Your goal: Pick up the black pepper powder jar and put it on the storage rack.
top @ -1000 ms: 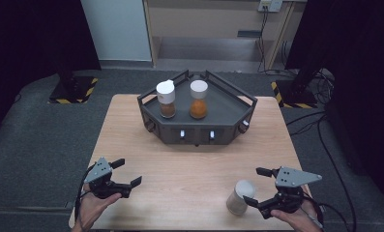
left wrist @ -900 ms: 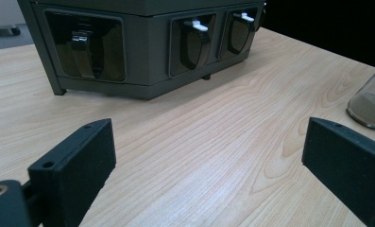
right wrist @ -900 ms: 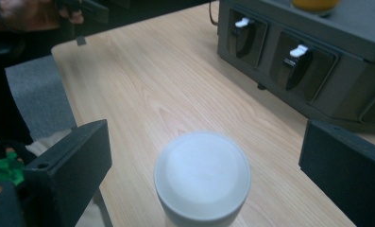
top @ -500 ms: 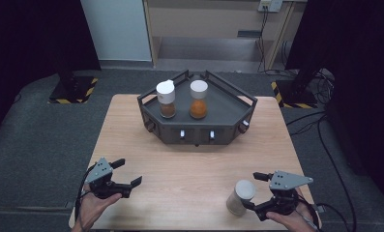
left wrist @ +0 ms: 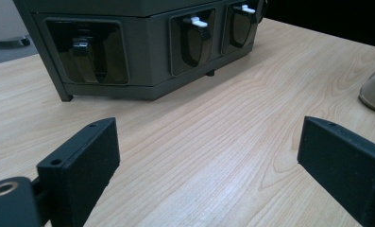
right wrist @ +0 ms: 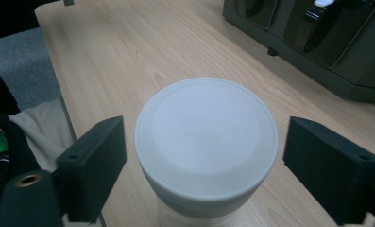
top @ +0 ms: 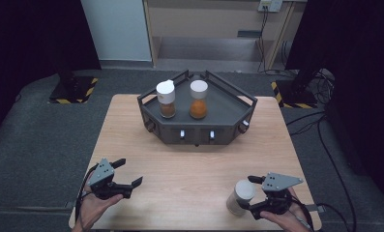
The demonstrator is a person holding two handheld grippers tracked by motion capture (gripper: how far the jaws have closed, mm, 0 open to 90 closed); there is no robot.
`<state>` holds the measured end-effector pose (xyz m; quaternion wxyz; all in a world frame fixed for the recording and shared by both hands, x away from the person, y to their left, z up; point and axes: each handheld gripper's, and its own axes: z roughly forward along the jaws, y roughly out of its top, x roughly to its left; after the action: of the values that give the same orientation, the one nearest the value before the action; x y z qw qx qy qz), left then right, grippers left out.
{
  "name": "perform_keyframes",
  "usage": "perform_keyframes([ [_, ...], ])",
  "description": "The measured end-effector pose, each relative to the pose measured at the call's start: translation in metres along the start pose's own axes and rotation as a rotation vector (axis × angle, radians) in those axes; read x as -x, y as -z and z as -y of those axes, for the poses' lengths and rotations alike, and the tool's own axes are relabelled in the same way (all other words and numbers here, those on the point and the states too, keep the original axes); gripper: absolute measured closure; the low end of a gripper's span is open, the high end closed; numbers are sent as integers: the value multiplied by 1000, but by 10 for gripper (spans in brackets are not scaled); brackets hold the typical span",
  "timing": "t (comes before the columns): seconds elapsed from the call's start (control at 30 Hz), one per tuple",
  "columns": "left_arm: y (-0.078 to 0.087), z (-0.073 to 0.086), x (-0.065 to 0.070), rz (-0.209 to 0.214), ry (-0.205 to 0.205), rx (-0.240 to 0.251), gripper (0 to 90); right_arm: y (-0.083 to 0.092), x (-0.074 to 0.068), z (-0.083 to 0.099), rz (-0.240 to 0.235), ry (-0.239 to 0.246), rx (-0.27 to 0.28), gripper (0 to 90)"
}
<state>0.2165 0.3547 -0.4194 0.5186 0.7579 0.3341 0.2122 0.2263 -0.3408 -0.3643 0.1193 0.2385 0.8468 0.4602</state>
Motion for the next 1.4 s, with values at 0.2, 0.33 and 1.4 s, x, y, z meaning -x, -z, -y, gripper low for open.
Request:
perform_keyframes([
  [0.2,1,1,-1,-1,12,8,50,-3,3,1,-11,22,-13,328],
  [0.33,1,1,-1,1,12,8,49,-3,3,4,-19,18,1,339],
  [1.4,0,2,-4,16,15,10,48,-4,20,-43,-24,32,-8,341],
])
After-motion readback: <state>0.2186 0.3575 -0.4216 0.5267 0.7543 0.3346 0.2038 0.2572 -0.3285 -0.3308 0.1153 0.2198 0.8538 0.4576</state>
